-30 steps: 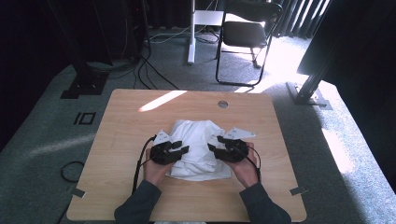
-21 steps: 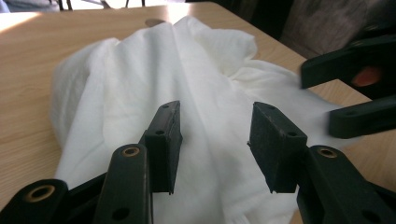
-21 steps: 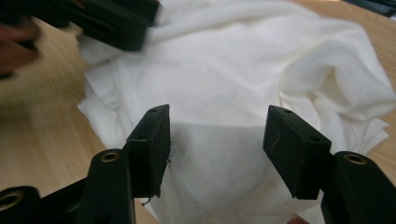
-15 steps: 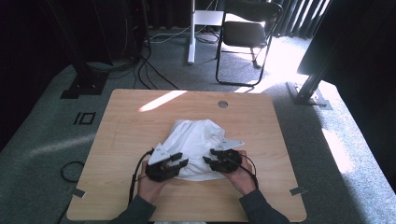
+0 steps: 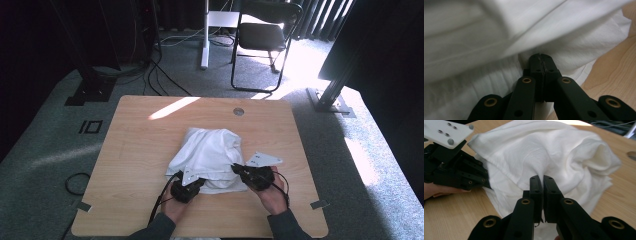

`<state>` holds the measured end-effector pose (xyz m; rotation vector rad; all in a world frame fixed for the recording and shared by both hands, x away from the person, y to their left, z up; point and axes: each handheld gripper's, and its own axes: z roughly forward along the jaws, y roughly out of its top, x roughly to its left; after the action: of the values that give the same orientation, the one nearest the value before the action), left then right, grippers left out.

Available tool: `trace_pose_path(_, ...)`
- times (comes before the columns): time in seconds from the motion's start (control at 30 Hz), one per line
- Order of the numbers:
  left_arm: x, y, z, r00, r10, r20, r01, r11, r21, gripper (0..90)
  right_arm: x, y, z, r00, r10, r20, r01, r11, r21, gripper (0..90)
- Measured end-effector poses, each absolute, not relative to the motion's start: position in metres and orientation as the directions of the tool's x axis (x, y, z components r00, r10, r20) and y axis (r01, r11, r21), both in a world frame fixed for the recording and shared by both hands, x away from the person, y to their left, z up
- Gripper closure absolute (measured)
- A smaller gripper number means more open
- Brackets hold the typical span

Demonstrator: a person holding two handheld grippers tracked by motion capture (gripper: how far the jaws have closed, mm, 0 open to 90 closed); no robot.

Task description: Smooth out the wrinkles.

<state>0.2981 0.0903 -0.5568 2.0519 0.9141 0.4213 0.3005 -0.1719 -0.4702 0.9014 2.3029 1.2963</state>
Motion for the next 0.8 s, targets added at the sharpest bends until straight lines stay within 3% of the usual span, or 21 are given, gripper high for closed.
trace_pose_path(0.2,0.299,0.091,-0.557,0.669,0.742,-0.034,0.465,-0.383,0.798,90.0,0.286,-0.215,-0.477,-0.674,0.736,0.062,0.403,0.296,0.866,88.2)
trace_pose_path(0.37,0.299,0.091,-0.557,0.668,0.743,-0.040,0.467,-0.377,0.800,90.0,0.279,-0.220,-0.510,-0.686,0.723,0.076,0.488,0.380,0.786,87.7)
trace_pose_path(0.4,0.299,0.091,-0.557,0.671,0.741,-0.035,0.463,-0.381,0.800,89.7,0.279,-0.218,-0.515,-0.705,0.703,0.095,0.500,0.397,0.770,86.0)
trace_pose_path(0.47,0.299,0.091,-0.557,0.673,0.739,-0.034,0.461,-0.382,0.801,89.4,0.280,-0.215,-0.514,-0.710,0.699,0.085,0.485,0.399,0.778,67.0)
trace_pose_path(0.53,0.300,0.092,-0.557,0.672,0.740,-0.040,0.466,-0.379,0.800,89.3,0.285,-0.216,-0.502,-0.691,0.717,0.093,0.462,0.338,0.820,58.4)
trace_pose_path(0.6,0.299,0.091,-0.557,0.672,0.740,-0.032,0.462,-0.385,0.799,89.4,0.291,-0.213,-0.485,-0.670,0.736,0.094,0.428,0.280,0.859,56.0)
trace_pose_path(0.7,0.300,0.088,-0.558,0.663,0.748,-0.027,0.471,-0.389,0.792,90.0,0.308,-0.194,-0.467,-0.662,0.748,0.045,0.381,0.284,0.880,55.3)
trace_pose_path(0.8,0.299,0.086,-0.558,0.659,0.752,-0.014,0.473,-0.399,0.786,90.0,0.330,-0.170,-0.464,-0.660,0.749,0.054,0.403,0.292,0.867,55.4)
